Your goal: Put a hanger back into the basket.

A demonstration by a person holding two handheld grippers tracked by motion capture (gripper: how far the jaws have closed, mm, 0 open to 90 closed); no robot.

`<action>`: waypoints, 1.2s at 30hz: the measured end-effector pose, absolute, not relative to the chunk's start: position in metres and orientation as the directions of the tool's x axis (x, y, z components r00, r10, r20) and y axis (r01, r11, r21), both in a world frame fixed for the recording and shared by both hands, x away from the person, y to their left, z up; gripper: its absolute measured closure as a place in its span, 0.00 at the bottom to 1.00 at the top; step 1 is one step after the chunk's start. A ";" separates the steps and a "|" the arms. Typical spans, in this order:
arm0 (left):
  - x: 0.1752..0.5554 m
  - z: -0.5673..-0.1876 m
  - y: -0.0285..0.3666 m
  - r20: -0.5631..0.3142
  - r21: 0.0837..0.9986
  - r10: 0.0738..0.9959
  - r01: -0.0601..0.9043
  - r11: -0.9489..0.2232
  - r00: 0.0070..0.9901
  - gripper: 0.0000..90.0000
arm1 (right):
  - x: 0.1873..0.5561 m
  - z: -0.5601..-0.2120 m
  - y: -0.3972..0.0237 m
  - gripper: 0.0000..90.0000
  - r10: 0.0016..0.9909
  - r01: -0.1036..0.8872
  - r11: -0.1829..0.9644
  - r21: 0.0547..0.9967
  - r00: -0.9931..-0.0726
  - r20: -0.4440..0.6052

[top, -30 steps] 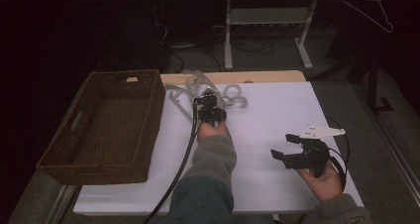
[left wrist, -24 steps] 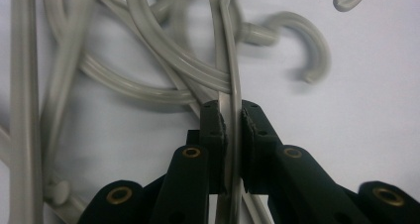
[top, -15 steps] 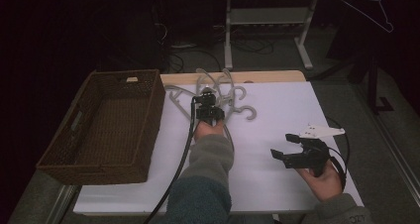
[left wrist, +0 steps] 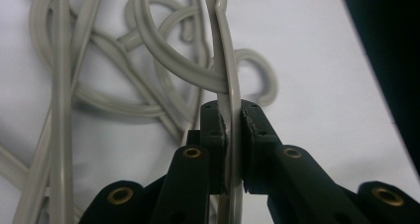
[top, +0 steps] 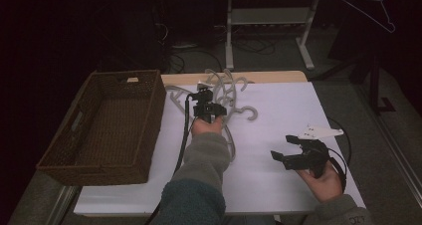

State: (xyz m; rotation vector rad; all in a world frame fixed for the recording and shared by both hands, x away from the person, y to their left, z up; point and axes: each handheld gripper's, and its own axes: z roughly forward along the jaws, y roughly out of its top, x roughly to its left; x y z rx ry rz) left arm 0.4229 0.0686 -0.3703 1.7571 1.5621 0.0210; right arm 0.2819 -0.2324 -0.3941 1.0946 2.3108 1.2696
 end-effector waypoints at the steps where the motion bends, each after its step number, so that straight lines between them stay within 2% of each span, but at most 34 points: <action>1: 0.423 -0.369 0.070 -0.468 0.545 0.846 0.837 0.050 0.254 0.91 | 0.281 -0.394 -0.232 0.21 0.735 0.486 0.324 0.812 -0.670 0.107; 12: 0.420 -0.347 0.089 -0.544 0.565 0.788 0.820 0.091 0.287 0.91 | 0.282 -0.396 -0.232 0.21 0.738 0.488 0.328 0.809 -0.667 0.103; 26: 0.417 -0.318 0.118 -0.585 0.575 0.721 0.817 0.047 0.370 0.91 | 0.283 -0.399 -0.234 0.21 0.747 0.500 0.326 0.802 -0.656 0.105; 36: 0.411 -0.293 0.145 -0.580 0.593 0.691 0.805 -0.005 0.432 0.91 | 0.283 -0.400 -0.235 0.21 0.750 0.497 0.329 0.803 -0.654 0.098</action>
